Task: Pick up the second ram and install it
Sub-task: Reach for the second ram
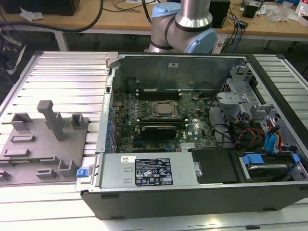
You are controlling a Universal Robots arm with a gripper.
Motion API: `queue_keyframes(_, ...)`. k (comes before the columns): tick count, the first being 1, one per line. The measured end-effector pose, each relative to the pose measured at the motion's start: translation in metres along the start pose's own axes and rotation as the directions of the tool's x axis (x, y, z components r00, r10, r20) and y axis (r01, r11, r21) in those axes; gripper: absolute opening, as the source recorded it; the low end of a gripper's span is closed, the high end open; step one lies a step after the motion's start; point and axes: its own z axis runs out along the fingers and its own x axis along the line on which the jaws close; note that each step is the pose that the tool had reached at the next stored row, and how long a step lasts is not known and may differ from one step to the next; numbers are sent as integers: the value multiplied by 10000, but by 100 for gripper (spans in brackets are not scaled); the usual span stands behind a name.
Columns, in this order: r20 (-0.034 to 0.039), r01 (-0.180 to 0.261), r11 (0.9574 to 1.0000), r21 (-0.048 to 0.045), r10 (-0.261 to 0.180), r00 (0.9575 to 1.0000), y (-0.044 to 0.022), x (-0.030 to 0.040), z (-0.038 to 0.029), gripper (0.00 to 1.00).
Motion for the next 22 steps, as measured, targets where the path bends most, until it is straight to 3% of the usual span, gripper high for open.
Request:
queue_keyframes(12,-1,0,10000,0,0,10000,-31,160,14,11)
queue_keyframes(18,0,0,10000,3,0,10000,-224,147,10,11)
queue_keyframes(20,-7,-2,10000,4,2,10000,-365,83,5,11)
queue_keyframes(22,-50,-2,10000,7,2,10000,-450,-3,4,11)
